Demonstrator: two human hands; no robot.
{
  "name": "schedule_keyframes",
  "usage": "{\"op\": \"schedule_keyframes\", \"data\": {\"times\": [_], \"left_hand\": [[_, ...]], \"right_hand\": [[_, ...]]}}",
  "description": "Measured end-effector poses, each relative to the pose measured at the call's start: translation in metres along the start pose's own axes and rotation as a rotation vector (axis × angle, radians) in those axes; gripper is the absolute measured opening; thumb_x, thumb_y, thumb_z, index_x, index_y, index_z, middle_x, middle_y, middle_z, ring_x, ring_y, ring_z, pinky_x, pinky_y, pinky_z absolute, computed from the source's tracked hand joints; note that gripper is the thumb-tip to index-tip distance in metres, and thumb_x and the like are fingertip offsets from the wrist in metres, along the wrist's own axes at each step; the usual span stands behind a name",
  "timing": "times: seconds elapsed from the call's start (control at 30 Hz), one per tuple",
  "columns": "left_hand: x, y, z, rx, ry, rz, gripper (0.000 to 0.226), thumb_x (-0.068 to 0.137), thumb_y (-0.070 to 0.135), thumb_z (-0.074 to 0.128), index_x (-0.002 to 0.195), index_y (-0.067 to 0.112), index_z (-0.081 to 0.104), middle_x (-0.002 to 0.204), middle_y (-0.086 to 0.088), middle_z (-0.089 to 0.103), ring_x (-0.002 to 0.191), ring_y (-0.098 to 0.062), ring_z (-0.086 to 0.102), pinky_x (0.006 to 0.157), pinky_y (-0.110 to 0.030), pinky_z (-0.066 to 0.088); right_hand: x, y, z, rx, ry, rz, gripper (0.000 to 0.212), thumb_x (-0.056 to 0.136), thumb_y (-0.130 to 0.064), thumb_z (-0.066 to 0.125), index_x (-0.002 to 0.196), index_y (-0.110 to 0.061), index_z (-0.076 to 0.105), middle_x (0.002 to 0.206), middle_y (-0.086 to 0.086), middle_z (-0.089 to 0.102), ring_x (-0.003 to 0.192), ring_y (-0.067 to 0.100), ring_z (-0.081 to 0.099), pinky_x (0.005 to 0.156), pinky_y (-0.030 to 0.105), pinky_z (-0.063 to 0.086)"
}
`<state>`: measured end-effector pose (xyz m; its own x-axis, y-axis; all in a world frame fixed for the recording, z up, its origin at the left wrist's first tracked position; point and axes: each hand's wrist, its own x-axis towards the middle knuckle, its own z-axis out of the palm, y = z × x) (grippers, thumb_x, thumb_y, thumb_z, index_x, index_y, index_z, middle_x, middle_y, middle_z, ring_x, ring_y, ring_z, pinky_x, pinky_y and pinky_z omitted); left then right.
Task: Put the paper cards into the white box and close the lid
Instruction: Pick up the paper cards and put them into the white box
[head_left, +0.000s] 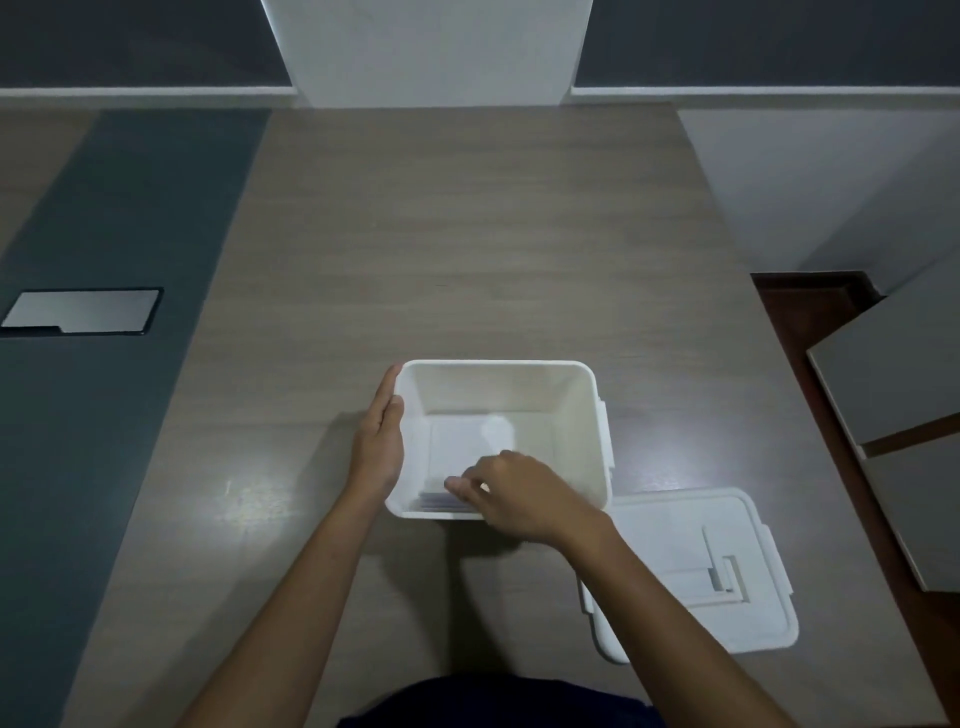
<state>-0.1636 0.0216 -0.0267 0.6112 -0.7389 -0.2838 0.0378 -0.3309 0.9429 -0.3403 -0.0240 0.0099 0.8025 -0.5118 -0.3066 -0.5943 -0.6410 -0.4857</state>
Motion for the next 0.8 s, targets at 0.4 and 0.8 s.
{"op": "schedule_keyframes", "data": {"times": [0.4, 0.8], "left_hand": [[0.001, -0.001, 0.001, 0.057, 0.013, 0.046, 0.044, 0.101, 0.02, 0.033, 0.14, 0.037, 0.044, 0.14, 0.021, 0.042, 0.128, 0.005, 0.036, 0.105, -0.017, 0.025], [0.013, 0.006, 0.005, 0.315, 0.083, 0.08, 0.045, 0.1, 0.025, 0.032, 0.142, 0.037, 0.04, 0.148, 0.003, 0.045, 0.131, -0.021, 0.044, 0.1, -0.026, 0.033]], "right_hand": [[-0.004, 0.015, -0.005, 0.272, 0.197, 0.025, 0.037, 0.101, -0.043, 0.043, 0.107, -0.021, 0.071, 0.111, -0.006, 0.072, 0.099, 0.017, 0.058, 0.086, 0.033, 0.046], [-0.031, 0.054, -0.008, 0.209, 0.626, 0.088, 0.027, 0.098, -0.032, 0.054, 0.115, -0.016, 0.068, 0.13, 0.001, 0.064, 0.135, 0.019, 0.042, 0.108, 0.028, 0.032]]}}
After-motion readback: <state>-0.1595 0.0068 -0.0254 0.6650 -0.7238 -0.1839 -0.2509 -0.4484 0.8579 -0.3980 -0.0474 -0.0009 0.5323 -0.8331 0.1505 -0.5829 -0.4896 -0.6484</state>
